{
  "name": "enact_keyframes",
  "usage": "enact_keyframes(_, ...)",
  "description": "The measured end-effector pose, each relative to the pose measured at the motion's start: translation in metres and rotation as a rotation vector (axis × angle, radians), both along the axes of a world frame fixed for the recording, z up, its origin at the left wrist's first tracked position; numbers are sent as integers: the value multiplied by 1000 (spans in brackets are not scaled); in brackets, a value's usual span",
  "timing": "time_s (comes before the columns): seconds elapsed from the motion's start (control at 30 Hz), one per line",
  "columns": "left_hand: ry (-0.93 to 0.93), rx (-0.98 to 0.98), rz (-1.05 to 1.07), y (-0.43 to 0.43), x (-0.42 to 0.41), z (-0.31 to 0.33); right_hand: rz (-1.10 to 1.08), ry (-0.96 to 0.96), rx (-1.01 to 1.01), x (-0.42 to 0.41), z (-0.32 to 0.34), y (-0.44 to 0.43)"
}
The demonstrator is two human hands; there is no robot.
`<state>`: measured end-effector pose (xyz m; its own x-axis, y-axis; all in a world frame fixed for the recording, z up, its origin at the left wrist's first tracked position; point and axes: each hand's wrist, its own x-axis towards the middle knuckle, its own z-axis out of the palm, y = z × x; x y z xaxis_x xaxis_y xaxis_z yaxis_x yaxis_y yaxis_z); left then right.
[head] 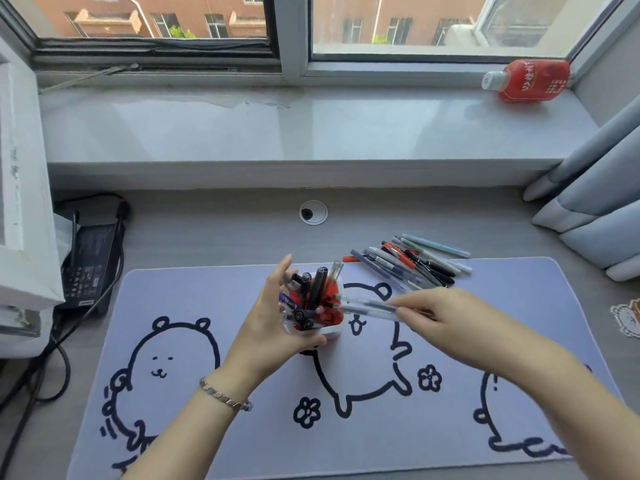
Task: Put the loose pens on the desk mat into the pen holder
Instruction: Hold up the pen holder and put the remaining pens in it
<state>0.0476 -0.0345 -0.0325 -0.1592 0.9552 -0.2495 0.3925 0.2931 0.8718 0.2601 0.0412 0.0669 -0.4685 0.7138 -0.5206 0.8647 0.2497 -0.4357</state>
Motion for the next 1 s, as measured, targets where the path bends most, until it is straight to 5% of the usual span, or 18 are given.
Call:
enact_keyframes(0.17, 24, -12, 12, 1, 2, 3, 131, -180, 146, -65, -23, 18)
enact_keyframes(0.37, 12, -27, 13, 2, 3, 3, -156, 359, 467, -87, -43, 4)
enact_keyframes(0.5, 8, -27, 21, 2, 2, 3, -125, 263, 691, -86, -75, -17)
enact_keyframes(0.63, 85, -23, 8, 5, 8, 9, -155, 210, 556, -93, -83, -17)
enact_keyframes(0.73, 133, -22, -5, 6, 9, 11, -208, 397, 145, -86, -72, -5)
enact_keyframes(0.8, 165, -27, -23, 6, 6, 11, -328, 511, 201, -64, -77, 2)
enact_keyframes(0.87, 177, -33, -26, 6, 4, 12, -462, 406, 383, -30, -93, 14)
enact_keyframes(1.0, 183, -22, -23, 5, 5, 13, -513, -67, 320, 28, -133, 24)
